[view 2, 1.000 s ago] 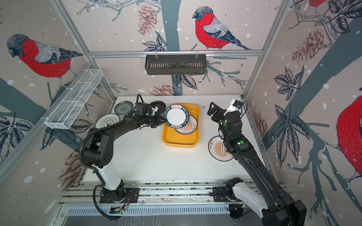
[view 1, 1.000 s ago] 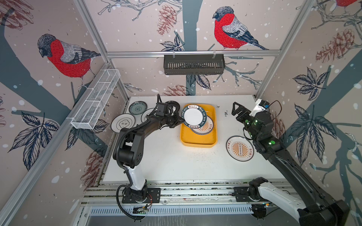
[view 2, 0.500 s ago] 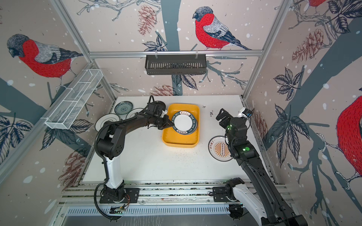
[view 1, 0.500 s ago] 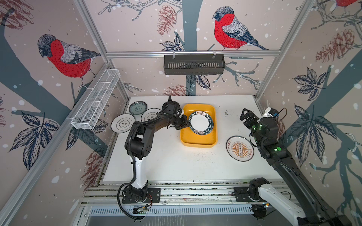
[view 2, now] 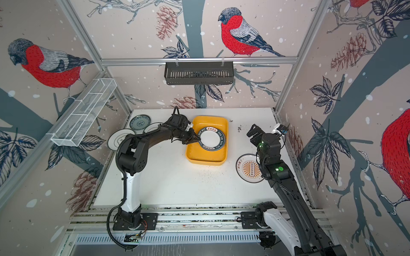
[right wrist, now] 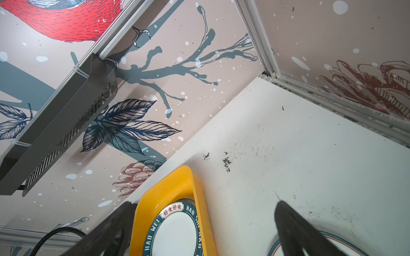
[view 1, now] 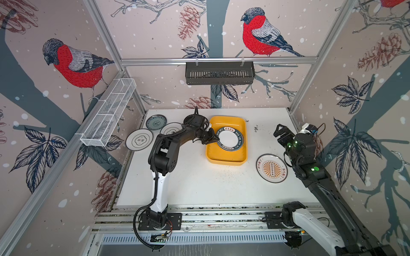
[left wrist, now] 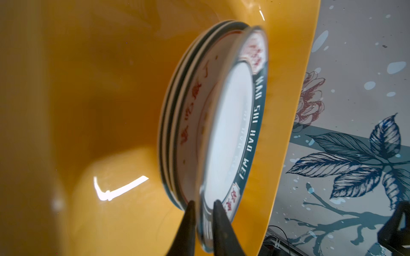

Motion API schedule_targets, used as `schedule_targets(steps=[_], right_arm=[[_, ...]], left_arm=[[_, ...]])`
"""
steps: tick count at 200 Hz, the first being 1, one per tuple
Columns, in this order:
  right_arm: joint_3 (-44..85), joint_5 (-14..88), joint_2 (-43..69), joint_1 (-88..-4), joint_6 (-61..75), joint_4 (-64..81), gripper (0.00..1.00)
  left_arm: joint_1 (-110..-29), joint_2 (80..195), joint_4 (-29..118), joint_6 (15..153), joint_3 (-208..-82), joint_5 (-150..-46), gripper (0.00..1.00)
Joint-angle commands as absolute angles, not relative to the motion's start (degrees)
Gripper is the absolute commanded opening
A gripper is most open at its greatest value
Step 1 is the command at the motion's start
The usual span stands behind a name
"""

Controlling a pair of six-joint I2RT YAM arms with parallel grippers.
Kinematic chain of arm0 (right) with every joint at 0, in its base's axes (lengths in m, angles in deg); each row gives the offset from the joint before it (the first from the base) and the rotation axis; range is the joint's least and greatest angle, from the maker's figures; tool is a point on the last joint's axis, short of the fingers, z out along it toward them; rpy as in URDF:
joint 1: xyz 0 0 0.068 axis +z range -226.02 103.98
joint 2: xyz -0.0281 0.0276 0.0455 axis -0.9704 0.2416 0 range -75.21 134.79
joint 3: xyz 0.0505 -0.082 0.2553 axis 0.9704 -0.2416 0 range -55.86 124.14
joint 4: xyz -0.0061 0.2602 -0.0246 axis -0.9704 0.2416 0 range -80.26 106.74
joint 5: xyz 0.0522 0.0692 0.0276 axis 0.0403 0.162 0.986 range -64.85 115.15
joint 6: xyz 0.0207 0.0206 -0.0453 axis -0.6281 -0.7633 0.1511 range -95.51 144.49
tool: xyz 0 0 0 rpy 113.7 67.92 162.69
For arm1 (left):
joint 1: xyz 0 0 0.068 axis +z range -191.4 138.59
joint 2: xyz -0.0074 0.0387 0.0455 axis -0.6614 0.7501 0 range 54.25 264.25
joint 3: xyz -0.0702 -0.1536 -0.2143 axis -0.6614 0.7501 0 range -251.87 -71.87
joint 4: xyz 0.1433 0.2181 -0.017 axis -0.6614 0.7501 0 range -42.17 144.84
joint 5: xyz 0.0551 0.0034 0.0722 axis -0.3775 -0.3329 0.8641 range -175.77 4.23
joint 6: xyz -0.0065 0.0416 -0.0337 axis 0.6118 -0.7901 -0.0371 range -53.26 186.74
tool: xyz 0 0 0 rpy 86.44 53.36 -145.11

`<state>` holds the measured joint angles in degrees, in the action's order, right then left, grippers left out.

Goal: Place the plates into the plastic bin on the countertop
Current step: Place the plate in the plastic bin, then pick up the plate from the middle-right of the table.

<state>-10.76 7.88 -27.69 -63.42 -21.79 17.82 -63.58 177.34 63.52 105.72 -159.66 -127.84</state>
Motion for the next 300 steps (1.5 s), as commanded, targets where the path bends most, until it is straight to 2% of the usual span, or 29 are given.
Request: schedule_targets(steps=[1,51,65,98,142,210,273,300], right_arm=[[-10.7,7.8,-27.6,-64.0,-21.6,17.6,0.99],[-10.8,9.1,-25.8,-65.4,-21.7,16.9,1.0],[-10.7,9.4,-25.1,-65.7,-21.9,16.9,0.99],[-10.6,8.9,-23.5,-67.2,-23.2,19.1,1.0],[-12.5,14.4,-22.2,-74.6,-24.2,22.1,0.99],[-17.9,22.3,-22.8,-86.6,-21.7,25.5,0.99],[-28.3,43.2,-21.9,-106.0,-14.3,27.0,0.99],[-29.4,42.1,-20.9,-107.8,-12.6,32.2,0.99]], left_arm=[[-63.7,178.2,65.0,104.7,-160.3,-126.6,0.23],[-63.7,178.5,66.3,104.1,-161.9,-126.1,0.43],[-63.7,178.2,66.6,103.9,-162.1,-125.7,0.46],[-63.7,176.4,67.5,103.2,-162.6,-123.2,0.65],[-63.7,170.1,64.2,102.8,-160.4,-118.2,0.78],[-63.9,161.7,58.7,103.1,-155.4,-115.5,0.82],[-65.5,155.7,54.7,98.3,-152.0,-120.7,0.84],[-67.1,154.1,52.1,97.9,-149.7,-122.0,0.84]])
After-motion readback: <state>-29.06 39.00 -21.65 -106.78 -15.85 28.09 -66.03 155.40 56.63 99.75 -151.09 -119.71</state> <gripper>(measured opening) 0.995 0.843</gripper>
